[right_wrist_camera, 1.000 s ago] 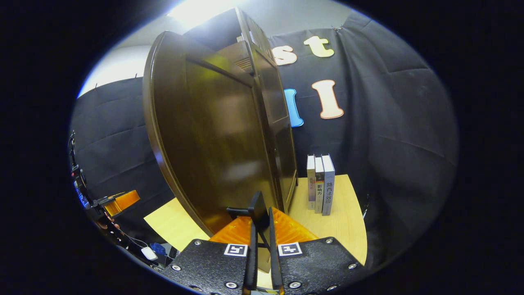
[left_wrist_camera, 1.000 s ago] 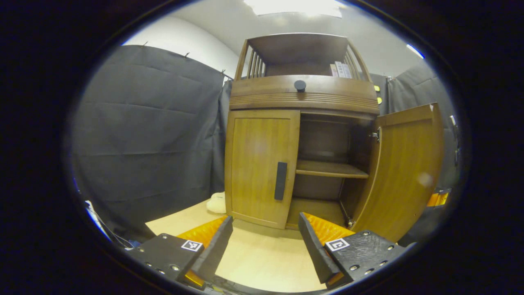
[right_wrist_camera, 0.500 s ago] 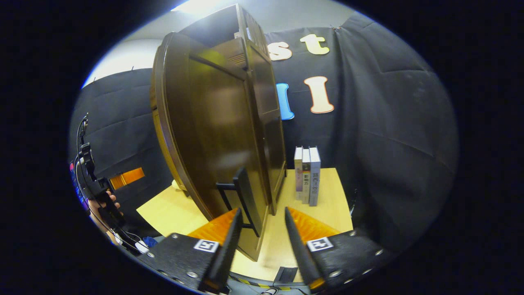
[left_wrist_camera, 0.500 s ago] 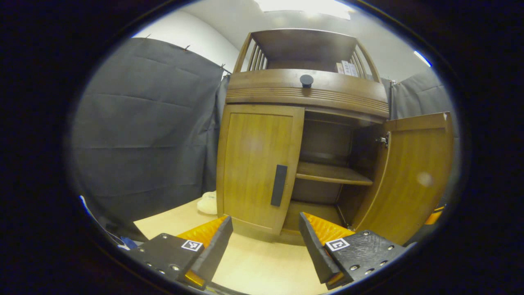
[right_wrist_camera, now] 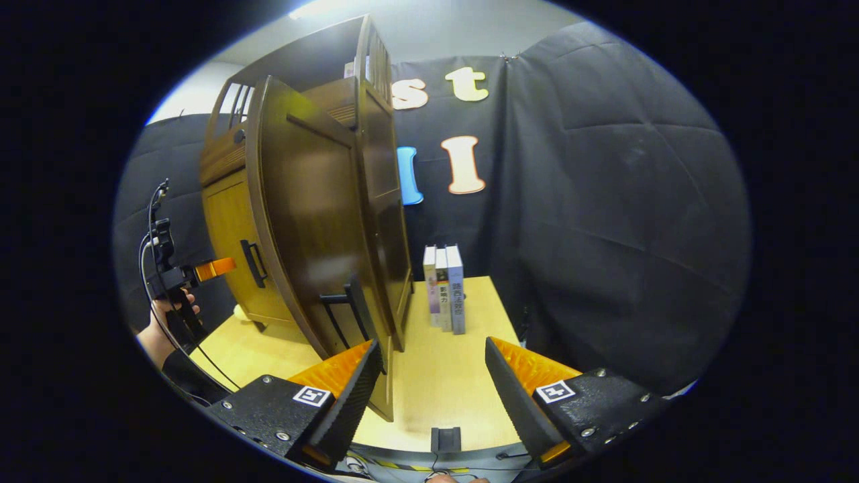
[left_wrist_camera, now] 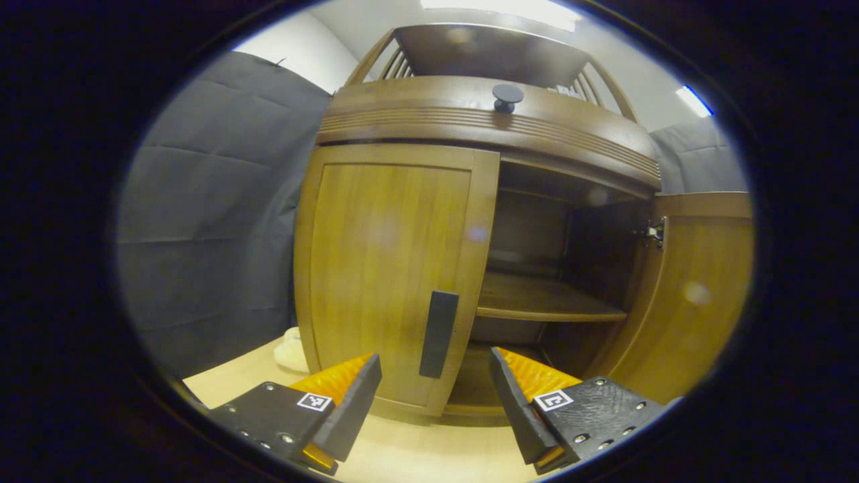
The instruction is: Open the right door of the double-door shoe cabinet with the right hand, and open the left door with the left hand.
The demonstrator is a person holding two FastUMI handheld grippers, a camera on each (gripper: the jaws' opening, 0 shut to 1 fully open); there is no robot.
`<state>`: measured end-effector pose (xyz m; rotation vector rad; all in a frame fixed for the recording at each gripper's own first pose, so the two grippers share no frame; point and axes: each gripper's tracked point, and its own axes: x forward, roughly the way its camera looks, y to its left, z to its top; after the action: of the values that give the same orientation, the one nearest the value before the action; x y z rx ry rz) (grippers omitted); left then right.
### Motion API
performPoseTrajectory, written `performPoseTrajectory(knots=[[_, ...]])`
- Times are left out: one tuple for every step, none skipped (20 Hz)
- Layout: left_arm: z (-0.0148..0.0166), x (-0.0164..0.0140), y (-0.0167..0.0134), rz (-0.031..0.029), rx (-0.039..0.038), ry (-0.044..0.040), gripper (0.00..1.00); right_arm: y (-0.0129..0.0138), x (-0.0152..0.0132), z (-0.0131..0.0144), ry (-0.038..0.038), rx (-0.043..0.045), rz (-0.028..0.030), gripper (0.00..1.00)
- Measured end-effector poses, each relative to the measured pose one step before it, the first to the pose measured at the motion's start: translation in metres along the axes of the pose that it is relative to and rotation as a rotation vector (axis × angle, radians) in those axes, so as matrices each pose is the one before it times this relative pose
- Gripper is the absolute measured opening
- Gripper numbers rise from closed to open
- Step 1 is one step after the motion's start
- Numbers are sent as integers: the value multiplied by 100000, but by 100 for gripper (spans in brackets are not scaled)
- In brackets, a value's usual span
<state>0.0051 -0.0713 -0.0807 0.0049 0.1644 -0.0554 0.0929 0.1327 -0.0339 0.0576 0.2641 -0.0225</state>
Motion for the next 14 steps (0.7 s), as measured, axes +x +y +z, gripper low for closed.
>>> performPoseTrajectory(knots=[[53, 242, -161, -1394, 970, 723, 96, 98, -246, 213, -625, 229, -3372, 95], [53, 430, -331, -1534, 1451, 203, 97, 123, -238, 210, -624, 493, -3311, 91], [-324, 267, -570, -1717, 1737, 503, 97, 104, -319, 173, -282, 626, -3521, 91], [-365, 305, -378, -1758, 1594, 849, 97, 126, -357, -95, -6, 932, -3467, 91], [-553, 478, -483, -2102, 1057, 1186, 96, 278, -309, -39, 155, 1372, -3095, 92], [-420, 644, -372, -2282, 412, 1285, 97, 239, -465, -182, 83, 1618, -3065, 92], [-63, 345, -200, -2814, 237, 1539, 97, 97, -362, 32, -59, 1607, -3108, 92], [123, 514, -100, -2717, 984, 1519, 97, 115, -670, -151, -94, 1376, -2799, 92], [181, 394, -3, -2088, 1145, 330, 97, 242, -542, 24, -467, 1110, -2484, 92], [169, 195, 195, 1040, 1008, -1009, 89, 93, -468, -50, -509, 671, -2398, 95], [-279, 498, 145, -822, 258, -663, 81, 164, -409, -58, -427, 215, -2180, 95], [55, 231, -647, -3726, -375, -629, 73, 138, -449, -182, -122, -174, -1866, 95], [246, 279, -463, -2484, -356, -1500, 65, 137, -427, -156, -13, -147, -1727, 95], [-314, 1067, 534, 2210, 1221, -441, 57, 289, -221, -273, -14, 170, -1338, 95]])
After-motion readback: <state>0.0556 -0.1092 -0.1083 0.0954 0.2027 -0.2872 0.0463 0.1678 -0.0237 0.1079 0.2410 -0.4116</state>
